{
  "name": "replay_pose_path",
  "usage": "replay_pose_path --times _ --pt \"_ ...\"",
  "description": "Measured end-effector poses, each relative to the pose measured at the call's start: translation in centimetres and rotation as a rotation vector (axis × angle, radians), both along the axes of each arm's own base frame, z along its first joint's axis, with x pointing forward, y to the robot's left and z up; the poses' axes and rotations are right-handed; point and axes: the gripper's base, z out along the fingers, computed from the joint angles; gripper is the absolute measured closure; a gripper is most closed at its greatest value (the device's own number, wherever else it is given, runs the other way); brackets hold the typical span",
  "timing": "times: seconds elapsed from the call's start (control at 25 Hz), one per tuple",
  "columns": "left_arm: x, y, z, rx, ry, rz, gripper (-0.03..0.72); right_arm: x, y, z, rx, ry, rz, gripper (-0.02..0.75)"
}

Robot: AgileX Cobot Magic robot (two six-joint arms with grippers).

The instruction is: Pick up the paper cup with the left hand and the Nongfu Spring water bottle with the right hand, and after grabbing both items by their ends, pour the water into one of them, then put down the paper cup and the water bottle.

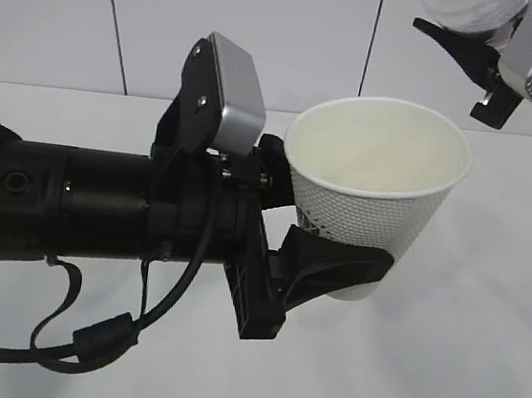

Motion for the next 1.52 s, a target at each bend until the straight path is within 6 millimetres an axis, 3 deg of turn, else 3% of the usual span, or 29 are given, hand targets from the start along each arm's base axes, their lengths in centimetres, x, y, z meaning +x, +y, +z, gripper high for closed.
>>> replay_pose_path --times 1.52 --pt "0.63 0.20 -0.11 -0.001 0.047 0.083 0.165 0.51 -0.62 -0.08 -0.110 -0.067 -0.090 0.218"
